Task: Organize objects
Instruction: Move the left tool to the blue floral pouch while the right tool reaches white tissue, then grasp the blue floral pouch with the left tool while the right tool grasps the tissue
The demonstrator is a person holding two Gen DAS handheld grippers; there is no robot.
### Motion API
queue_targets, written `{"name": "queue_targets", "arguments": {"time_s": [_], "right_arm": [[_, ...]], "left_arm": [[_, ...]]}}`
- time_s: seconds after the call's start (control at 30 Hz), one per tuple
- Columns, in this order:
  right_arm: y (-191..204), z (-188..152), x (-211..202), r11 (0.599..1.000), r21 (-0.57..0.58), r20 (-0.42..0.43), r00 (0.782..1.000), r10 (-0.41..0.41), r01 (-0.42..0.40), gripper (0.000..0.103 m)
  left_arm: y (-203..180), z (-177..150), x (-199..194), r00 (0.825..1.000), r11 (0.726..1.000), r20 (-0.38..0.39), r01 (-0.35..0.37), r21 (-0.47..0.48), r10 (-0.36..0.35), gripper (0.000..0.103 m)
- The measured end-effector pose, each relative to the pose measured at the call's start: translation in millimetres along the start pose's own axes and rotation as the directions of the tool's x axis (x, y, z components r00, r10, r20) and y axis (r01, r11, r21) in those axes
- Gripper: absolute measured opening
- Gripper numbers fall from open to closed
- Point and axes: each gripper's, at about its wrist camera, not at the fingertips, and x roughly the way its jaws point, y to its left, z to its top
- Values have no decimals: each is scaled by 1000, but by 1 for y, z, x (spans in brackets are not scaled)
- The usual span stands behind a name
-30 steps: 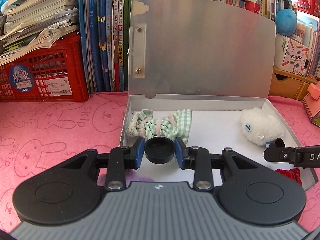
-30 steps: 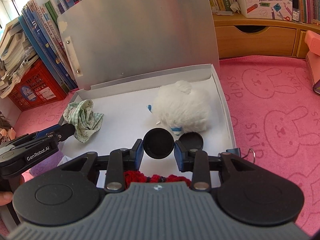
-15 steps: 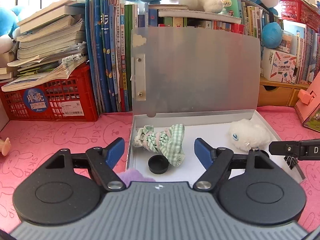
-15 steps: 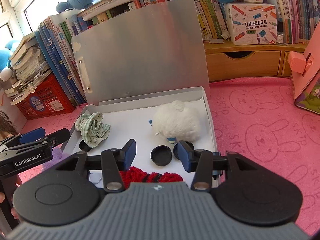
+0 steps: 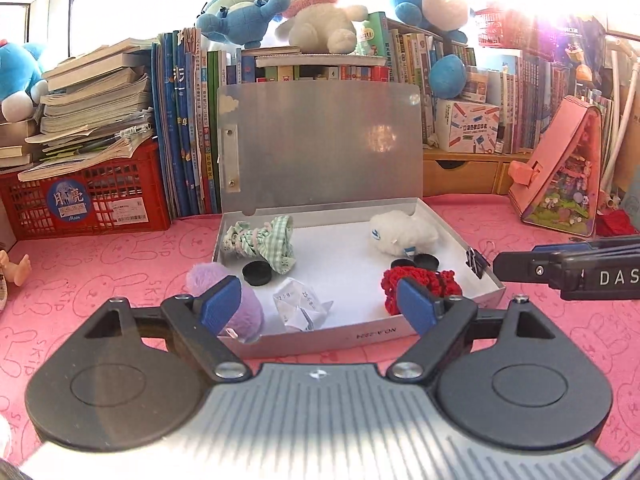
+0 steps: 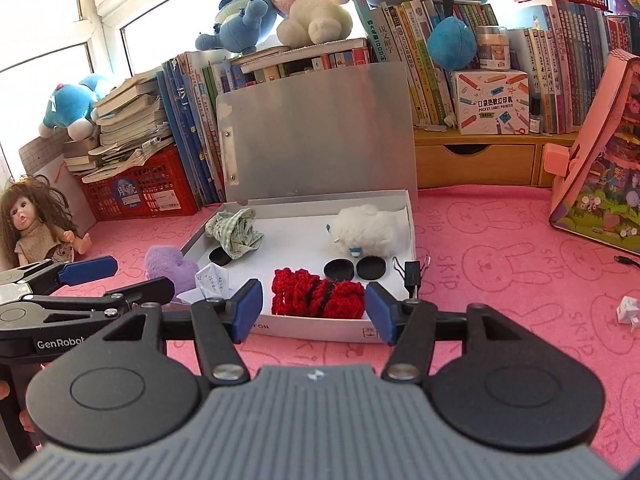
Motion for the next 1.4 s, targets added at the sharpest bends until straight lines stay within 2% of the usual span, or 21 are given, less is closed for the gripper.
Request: {"name": "queue_targets", "arguments": {"time_s": [0.13,0.3,0.5,0.67,0.83,1.0,1.27,1.33,1.4], "right_arm": [[3,-19,-18,1000,-23,29,1000,-10,11,74],[9,-50,-36,998,-59,68,997,-29,33,79],[10,-86,-41,997,-57,59,997,-50,53,82],[10,-109,-37,996,-72,26,998,-59,61,82],[15,-118,-31,992,-113,4,999,-54,54,84],[21,-119,-26,988,-150,-6,999,-50,48,85],[35,-120,-13,975,-219,-48,998,-45,33,85],[36,-122,-12,974,-224,-61,997,-50,35,79],[35,-123,-13,977,-212,-74,997,-36,19,67]], "left_arm": [[-10,-23,-21,1000,1000,7,8,14,-8,90],[-14,-53,-38,1000,1000,-14,12,-17,-12,91],[-18,-91,-54,1000,997,-24,5,-79,-7,92],[-24,-113,-55,998,996,-67,-3,-89,-3,93],[-24,-120,-49,996,995,-89,-27,-93,19,93],[-19,-119,-53,997,993,-67,-50,-103,44,93],[-15,-119,-54,997,992,-70,-48,-117,39,94],[-15,-120,-53,997,992,-71,-46,-119,38,94],[-16,-120,-53,997,991,-71,-46,-123,38,94]]}}
